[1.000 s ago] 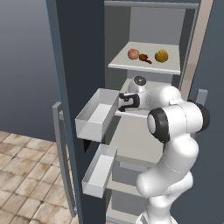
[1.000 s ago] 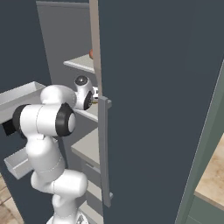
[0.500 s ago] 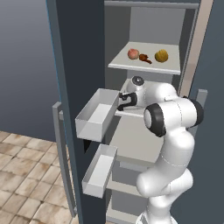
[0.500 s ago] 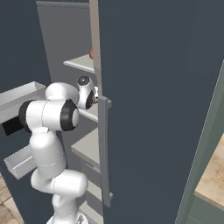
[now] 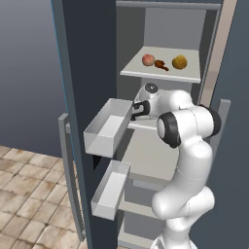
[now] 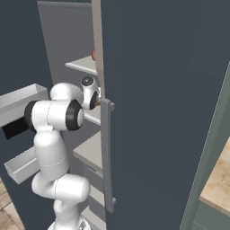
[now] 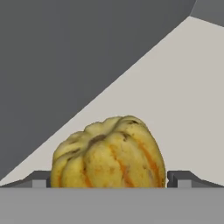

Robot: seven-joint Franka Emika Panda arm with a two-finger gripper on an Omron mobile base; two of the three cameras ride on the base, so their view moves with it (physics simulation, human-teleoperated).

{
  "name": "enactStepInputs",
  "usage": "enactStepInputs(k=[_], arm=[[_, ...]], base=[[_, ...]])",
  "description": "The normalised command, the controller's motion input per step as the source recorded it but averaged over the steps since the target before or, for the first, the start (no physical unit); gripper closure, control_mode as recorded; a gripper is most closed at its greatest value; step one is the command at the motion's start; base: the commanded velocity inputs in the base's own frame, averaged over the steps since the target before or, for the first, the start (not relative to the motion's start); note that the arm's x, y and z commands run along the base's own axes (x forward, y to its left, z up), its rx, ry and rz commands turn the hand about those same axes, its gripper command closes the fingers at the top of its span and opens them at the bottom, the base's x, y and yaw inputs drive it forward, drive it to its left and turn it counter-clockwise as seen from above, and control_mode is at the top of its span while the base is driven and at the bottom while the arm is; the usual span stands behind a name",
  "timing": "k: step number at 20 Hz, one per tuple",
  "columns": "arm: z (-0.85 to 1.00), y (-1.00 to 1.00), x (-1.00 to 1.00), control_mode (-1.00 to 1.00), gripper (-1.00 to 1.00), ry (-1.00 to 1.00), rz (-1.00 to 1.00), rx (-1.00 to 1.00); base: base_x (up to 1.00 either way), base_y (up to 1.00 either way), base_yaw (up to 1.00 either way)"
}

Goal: Take the chicken drumstick and squash from the second highest rack and move them to the highest rack where the peach and squash are located, to maximize freezer space. Close the freezer door after rearranging.

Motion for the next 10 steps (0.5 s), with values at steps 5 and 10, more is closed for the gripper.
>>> enactStepInputs(k=[5,10], arm=[[-0.12,0.00,0.20,-1.00,-1.00,0.00,0.00,0.00],[-0.30,0.01,0.04,-1.00,1.00,0.00,0.00,-0.02]], base=[[0.00,0.00,0.00],[0.00,0.00,0.00]])
